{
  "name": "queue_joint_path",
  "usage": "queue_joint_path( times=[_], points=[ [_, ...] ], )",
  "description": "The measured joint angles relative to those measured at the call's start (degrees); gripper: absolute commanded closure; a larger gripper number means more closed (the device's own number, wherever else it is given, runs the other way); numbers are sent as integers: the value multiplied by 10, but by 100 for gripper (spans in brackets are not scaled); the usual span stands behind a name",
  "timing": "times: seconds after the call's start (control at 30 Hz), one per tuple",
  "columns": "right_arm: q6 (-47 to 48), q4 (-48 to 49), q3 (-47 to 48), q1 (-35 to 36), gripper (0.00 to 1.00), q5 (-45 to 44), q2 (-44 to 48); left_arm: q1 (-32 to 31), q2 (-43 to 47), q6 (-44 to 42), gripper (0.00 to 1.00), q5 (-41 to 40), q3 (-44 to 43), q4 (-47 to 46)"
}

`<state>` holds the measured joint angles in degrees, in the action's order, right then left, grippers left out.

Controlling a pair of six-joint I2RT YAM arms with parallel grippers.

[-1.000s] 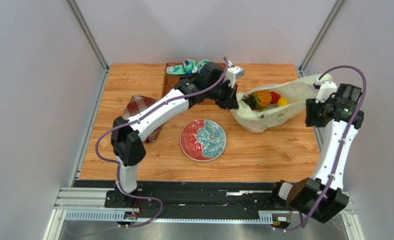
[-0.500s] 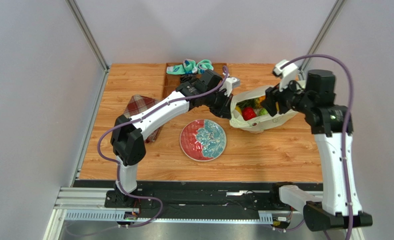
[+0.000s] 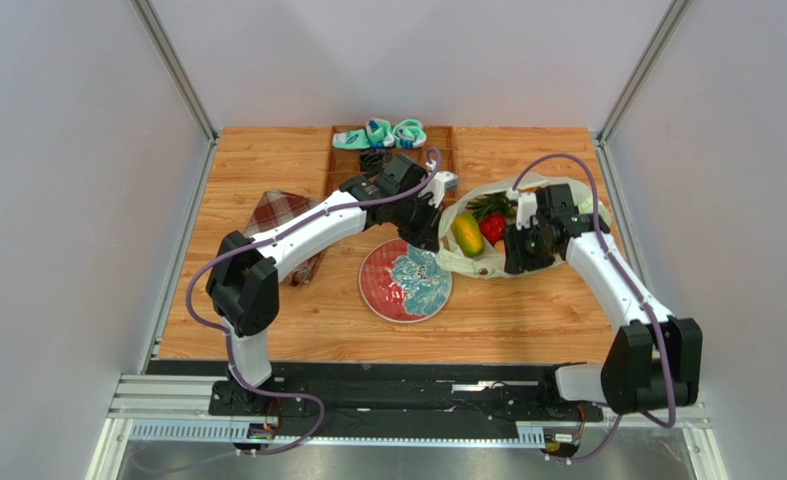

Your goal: Take the fake fruits out of the plastic bag

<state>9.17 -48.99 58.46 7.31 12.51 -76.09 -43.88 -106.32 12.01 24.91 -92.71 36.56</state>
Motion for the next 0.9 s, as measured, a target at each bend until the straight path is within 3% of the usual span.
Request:
queue_joint_path(
  times=[0.13, 0.2, 0.23, 0.3, 0.33, 0.67, 0.77, 0.8, 0.9],
  points=[
    [-17, -28, -30, 11, 54, 0, 47, 0, 5, -8, 100, 0, 11, -1],
    [-22, -21, -16, 11, 45, -1, 45, 0, 5, -9, 100, 0, 11, -3],
    [-24, -16, -5, 11, 28, -1, 39, 0, 5, -9, 100, 0, 11, -5],
    [-30, -1, 20, 11, 17, -3, 16, 0, 5, -8, 100, 0, 11, -7],
    [-30, 3, 35, 11, 1, -7, 1, 0, 5, -8, 100, 0, 11, -8],
    [-29, 49, 155, 14, 1, -33, -167, 0, 5, -9, 100, 2, 11, -12],
    [-26, 56, 184, 19, 9, -39, -215, 0, 5, -9, 100, 2, 11, -12],
    [-22, 58, 194, 21, 18, -41, -231, 0, 5, -9, 100, 2, 11, -12],
    [-10, 64, 217, 31, 29, -55, -272, 0, 3, -9, 100, 2, 11, -12]
  ],
)
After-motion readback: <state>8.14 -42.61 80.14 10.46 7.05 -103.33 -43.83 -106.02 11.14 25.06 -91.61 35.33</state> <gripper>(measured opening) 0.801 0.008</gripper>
